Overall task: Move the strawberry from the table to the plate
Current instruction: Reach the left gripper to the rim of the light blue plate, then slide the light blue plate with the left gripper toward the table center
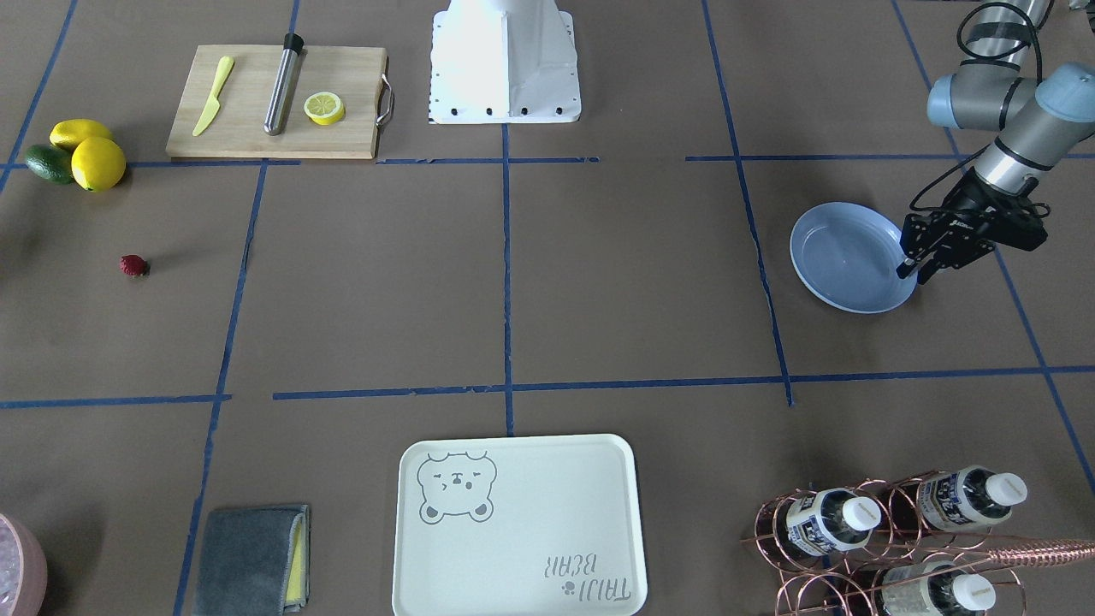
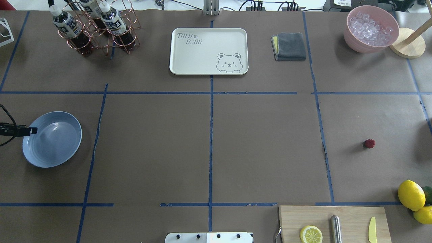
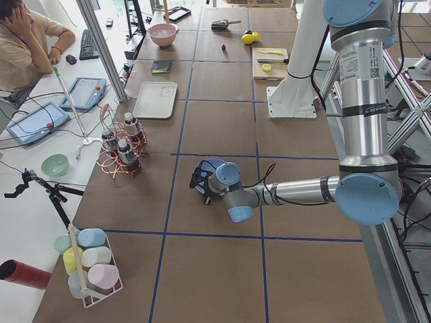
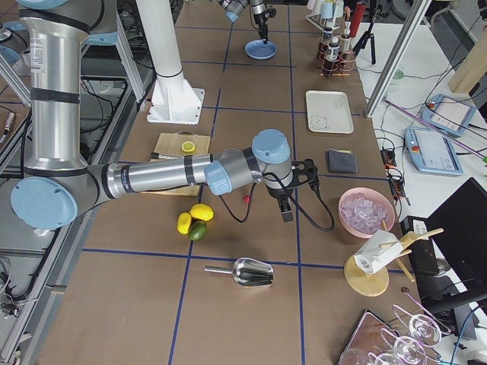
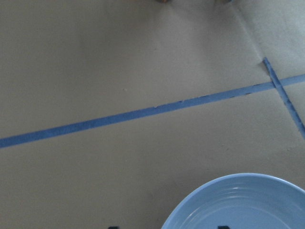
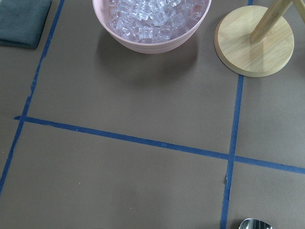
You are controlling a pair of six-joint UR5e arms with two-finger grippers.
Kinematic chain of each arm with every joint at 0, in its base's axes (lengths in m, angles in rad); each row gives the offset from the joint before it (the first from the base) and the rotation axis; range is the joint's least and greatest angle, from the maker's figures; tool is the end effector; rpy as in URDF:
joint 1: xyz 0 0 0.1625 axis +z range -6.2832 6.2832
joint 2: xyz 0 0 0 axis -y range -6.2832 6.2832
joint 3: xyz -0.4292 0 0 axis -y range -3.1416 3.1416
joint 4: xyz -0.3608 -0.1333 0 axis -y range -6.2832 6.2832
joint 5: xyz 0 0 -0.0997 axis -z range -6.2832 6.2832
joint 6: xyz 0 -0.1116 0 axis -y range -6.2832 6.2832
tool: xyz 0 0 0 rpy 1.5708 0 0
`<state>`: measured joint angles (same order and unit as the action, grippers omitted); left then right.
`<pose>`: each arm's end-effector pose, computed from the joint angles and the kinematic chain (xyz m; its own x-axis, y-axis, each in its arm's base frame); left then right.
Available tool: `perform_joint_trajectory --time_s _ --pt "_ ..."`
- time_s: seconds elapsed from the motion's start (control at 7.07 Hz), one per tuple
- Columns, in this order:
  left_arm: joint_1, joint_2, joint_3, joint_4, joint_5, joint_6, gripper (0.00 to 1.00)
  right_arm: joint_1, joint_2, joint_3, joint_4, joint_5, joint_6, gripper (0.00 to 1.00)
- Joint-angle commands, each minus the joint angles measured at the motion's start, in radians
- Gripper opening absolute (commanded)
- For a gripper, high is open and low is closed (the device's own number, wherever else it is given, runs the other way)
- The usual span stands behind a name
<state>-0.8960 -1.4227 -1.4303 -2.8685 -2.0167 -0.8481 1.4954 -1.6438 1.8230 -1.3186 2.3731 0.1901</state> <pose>0.1964 -0.3818 0.6589 0.5647 0.2494 -0.7867 0.1373 0.9116 0.3875 0.0193 -0.4494 0.5550 0.6713 -0.1746 0.7203 -0.0595 0.9560 0.2872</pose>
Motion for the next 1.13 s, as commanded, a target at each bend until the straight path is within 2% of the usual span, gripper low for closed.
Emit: perform_joint_trajectory --time_s 0.0,0.14,0.28,0.42,0.57,0.71,0.85,0.99 --pt "0.005 0.001 -0.043 -0.005 -0.013 0.006 0.0 0.0 -0.001 0.001 -0.001 0.0 -0.001 1.0" --pt "0.003 -0.001 -0.129 0.045 -0.063 -0.002 0.0 0.0 -0.001 0.004 -0.001 0.0 0.003 1.0" --pt "0.003 -0.027 -0.265 0.242 -0.077 -0.003 0.0 0.0 -0.001 0.004 -0.001 0.0 0.0 1.0" --pt "0.003 -0.11 -0.379 0.455 -0.07 -0.006 0.0 0.0 -0.001 0.006 0.001 0.0 0.003 1.0" --pt "0.005 -0.231 -0.407 0.572 -0.029 -0.032 0.0 0.0 -0.002 0.004 0.001 0.0 -0.004 1.0" --pt "0.059 -0.346 -0.392 0.648 0.017 -0.061 0.0 0.0 -0.002 0.006 0.001 0.002 -0.001 1.0" --pt "0.183 -0.48 -0.357 0.714 0.115 -0.098 0.0 0.0 -0.005 0.006 0.001 0.002 -0.003 1.0" --pt "0.268 -0.595 -0.301 0.774 0.156 -0.179 0.0 0.0 -0.007 0.006 -0.001 0.003 0.0 1.0"
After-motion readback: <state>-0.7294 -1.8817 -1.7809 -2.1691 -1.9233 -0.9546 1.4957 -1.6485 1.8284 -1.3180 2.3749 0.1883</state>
